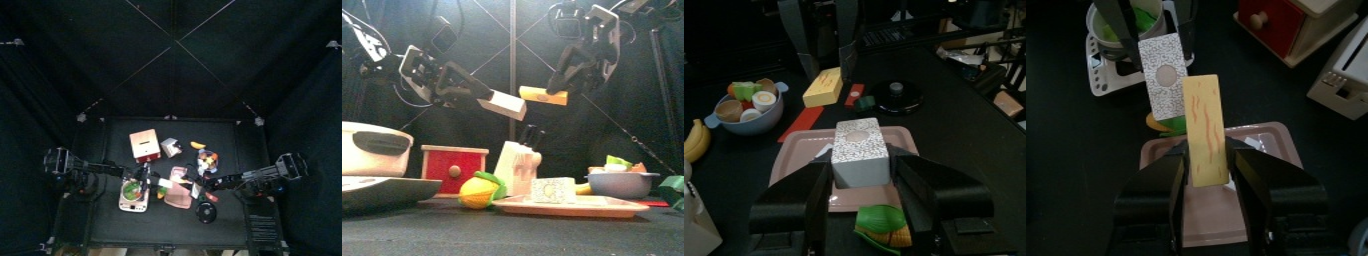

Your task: Place egg block near salmon

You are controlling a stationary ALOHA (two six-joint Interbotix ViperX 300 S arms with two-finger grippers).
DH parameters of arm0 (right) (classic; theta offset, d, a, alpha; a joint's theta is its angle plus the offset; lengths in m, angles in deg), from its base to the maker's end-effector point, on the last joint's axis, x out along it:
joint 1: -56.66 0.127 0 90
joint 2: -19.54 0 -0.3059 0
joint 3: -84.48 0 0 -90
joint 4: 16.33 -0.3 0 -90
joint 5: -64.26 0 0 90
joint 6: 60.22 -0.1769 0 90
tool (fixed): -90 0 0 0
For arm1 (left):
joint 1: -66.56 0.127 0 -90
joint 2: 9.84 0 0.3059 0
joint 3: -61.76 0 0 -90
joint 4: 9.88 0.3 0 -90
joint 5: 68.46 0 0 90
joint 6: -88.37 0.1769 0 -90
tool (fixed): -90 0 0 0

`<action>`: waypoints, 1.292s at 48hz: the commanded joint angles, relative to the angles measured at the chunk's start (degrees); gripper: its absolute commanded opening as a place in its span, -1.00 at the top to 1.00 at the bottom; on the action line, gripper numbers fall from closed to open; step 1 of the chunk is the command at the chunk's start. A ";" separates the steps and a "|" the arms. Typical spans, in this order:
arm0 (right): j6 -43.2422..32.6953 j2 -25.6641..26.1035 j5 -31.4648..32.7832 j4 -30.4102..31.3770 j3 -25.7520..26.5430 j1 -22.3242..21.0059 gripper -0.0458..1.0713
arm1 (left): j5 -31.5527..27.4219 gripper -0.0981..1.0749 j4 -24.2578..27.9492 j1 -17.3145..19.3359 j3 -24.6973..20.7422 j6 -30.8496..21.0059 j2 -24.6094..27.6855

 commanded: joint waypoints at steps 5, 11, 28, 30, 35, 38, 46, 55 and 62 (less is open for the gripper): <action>-0.09 3.25 2.46 -3.52 -1.85 0.97 0.09 | 0.35 -0.12 0.00 0.18 -0.44 0.09 -0.97; -0.26 5.45 6.06 -8.09 -4.22 2.46 0.09 | 0.35 -0.12 0.00 0.18 -0.18 0.09 -1.05; 0.18 8.26 18.63 -28.92 -11.07 9.14 0.09 | 0.35 -0.12 -0.09 -0.09 0.18 0.09 -1.05; 0.18 8.17 20.92 -31.64 -11.51 10.63 0.09 | 0.26 -0.12 -0.09 -0.09 0.09 0.09 -1.05; 0.18 8.00 24.52 -36.30 -11.95 13.62 0.09 | 0.35 -0.12 -0.09 -0.09 0.18 0.09 -1.05; 0.18 7.91 26.37 -38.14 -12.04 15.29 0.09 | 0.26 -0.12 0.00 -0.09 0.09 0.09 -1.05; 0.18 7.21 29.27 -41.04 -12.83 16.26 0.06 | 0.26 -0.12 -0.09 -0.09 0.18 0.09 -1.05; 0.18 5.01 28.74 -40.43 -13.71 16.17 -0.04 | 0.09 -0.12 -0.09 0.00 0.26 0.09 -1.05; 0.18 3.87 28.74 -38.76 -13.54 16.17 -0.32 | 0.00 -0.12 -0.09 -0.09 0.26 0.09 -1.05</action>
